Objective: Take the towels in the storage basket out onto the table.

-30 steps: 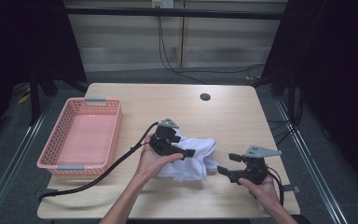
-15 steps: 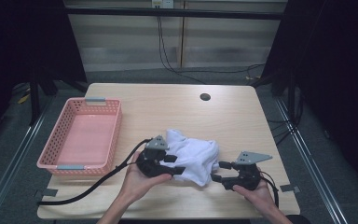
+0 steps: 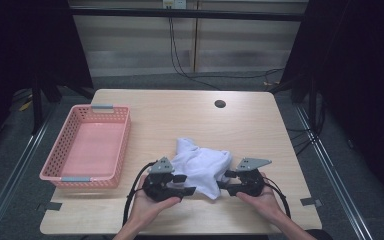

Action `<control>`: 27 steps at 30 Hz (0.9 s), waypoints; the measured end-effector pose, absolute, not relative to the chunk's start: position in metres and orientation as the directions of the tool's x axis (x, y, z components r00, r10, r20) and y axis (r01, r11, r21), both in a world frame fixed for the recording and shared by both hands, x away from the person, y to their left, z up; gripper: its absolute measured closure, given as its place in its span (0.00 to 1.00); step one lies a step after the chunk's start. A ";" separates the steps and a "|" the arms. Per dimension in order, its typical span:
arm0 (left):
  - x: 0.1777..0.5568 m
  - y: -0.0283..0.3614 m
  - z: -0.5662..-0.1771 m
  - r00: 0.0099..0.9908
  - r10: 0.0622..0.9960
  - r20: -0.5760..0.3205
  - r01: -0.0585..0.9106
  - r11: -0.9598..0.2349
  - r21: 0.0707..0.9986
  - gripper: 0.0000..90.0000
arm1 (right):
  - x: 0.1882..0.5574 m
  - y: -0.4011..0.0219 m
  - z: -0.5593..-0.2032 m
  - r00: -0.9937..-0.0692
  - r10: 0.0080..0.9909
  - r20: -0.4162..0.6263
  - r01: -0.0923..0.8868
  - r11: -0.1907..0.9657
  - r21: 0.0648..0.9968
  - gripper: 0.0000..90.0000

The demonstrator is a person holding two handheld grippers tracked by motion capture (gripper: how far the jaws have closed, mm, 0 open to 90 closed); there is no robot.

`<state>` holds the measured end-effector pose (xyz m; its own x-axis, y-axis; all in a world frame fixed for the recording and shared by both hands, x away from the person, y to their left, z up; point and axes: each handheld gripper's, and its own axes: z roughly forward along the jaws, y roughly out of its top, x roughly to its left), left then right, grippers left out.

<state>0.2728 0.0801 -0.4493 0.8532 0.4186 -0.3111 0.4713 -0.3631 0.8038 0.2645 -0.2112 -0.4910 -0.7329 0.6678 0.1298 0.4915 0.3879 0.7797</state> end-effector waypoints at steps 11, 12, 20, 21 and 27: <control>0.299 0.048 -0.470 0.854 0.458 -0.245 0.459 -0.445 0.769 0.87 | 0.279 -0.185 -0.490 -0.770 0.633 0.079 0.437 0.433 0.788 0.86; 0.300 0.050 -0.469 0.852 0.453 -0.264 0.469 -0.432 0.771 0.89 | 0.280 -0.186 -0.487 -0.765 0.639 0.080 0.437 0.424 0.793 0.91; 0.303 0.087 -0.437 0.850 0.429 -0.306 0.452 -0.295 0.842 0.89 | 0.286 -0.213 -0.469 -0.715 0.685 0.144 0.460 0.304 0.834 1.00; 0.305 0.095 -0.433 0.837 0.436 -0.330 0.468 -0.260 0.845 0.89 | 0.289 -0.221 -0.466 -0.697 0.695 0.177 0.475 0.262 0.840 1.00; 0.311 0.090 -0.435 0.830 0.423 -0.365 0.490 -0.236 0.839 0.89 | 0.281 -0.211 -0.461 -0.793 0.549 0.265 0.447 0.227 0.865 0.69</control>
